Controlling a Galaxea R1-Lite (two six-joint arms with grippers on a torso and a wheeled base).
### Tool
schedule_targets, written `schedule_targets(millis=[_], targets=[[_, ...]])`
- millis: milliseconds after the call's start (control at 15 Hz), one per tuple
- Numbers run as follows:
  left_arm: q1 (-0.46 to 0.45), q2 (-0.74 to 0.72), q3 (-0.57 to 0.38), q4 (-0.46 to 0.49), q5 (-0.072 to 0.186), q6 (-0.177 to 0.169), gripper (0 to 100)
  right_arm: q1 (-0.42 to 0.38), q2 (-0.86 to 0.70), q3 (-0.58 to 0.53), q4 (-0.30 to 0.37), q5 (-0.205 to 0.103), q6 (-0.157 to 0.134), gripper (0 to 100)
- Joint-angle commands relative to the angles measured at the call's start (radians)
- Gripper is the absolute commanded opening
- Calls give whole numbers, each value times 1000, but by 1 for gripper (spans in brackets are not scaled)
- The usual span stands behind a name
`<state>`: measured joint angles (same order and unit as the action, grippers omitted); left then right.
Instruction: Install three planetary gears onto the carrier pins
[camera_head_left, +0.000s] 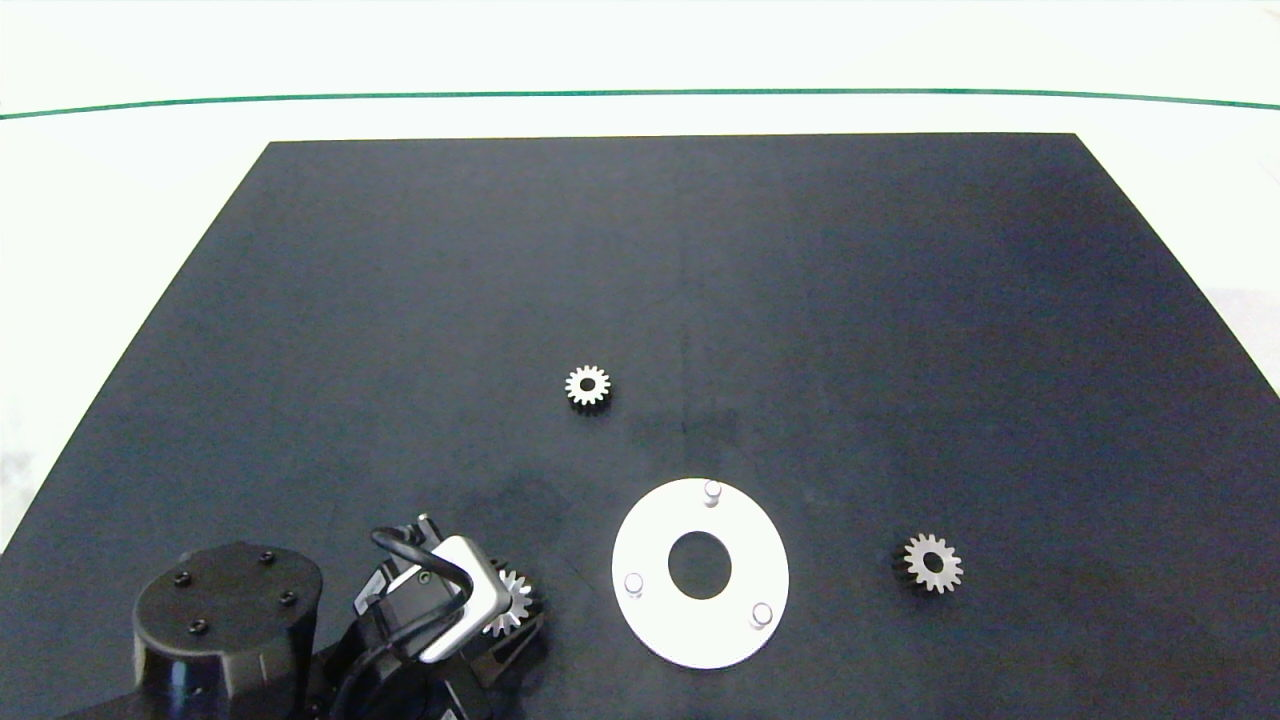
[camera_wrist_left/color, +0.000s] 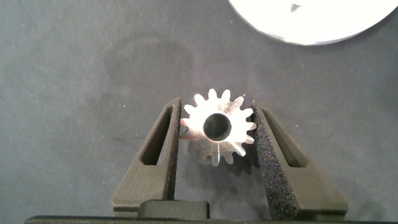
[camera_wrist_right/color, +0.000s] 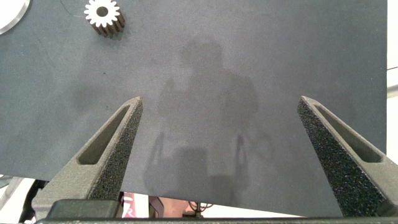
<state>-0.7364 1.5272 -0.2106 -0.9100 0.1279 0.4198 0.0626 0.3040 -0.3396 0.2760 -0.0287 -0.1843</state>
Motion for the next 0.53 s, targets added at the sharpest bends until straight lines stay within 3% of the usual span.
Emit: schedule_targets(millis=[67,200,533], targets=[[-38,-12,-9,-4,7,4,7,2,1,2,2,0,-1,100],[-46,-12,-33,-3,26,11,7,2,3,5,2,0,-1,100],[-60,-24,-124,69,27,30,7,3,4,7,2,0,-1,100]])
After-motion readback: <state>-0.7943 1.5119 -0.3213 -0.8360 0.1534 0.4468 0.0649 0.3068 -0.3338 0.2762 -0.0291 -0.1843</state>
